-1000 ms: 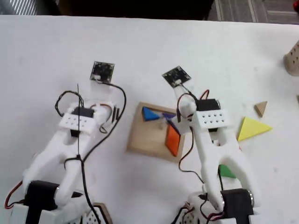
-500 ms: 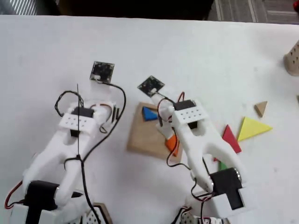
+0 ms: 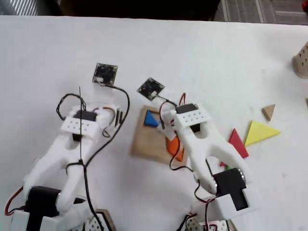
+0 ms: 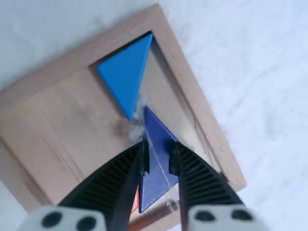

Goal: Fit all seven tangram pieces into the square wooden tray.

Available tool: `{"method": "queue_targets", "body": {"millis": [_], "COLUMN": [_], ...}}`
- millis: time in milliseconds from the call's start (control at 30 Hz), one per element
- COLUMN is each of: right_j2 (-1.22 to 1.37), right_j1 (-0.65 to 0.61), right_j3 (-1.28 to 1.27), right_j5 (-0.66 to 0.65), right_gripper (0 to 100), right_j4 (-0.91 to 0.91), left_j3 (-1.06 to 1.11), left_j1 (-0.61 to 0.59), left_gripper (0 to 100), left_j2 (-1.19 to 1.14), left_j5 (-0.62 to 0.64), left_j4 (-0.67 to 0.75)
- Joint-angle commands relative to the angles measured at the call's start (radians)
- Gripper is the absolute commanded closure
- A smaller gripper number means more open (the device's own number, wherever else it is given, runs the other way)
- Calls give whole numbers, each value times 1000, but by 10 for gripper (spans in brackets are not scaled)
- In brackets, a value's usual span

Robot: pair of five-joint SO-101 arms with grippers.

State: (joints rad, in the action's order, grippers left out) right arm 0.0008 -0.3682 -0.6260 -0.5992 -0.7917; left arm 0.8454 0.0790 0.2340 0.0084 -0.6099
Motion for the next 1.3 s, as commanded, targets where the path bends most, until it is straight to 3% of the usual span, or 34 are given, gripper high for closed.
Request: {"method": "queue_targets", "body": {"millis": [0, 467, 833, 1067, 1267], "right_j2": [2, -70, -282, -208, -76], "right_j1": [2, 64, -28, -99, -97], "right_j3": [20, 18, -112, -117, -91], "right_j5": [-17, -3, 64, 115, -2], "right_gripper": [984, 980, 976, 765, 860], "right_j4": [5, -27, -47, 4, 65], "left_j3": [-61, -61, -61, -61, -61], "left_j1": [-7, -7, -7, -7, -7], "left_gripper": [854, 854, 854, 854, 854], "left_j2": [4, 2, 4, 4, 4], "left_j5": [3, 3, 3, 3, 3], "left_j4": [28, 29, 29, 29, 29]}}
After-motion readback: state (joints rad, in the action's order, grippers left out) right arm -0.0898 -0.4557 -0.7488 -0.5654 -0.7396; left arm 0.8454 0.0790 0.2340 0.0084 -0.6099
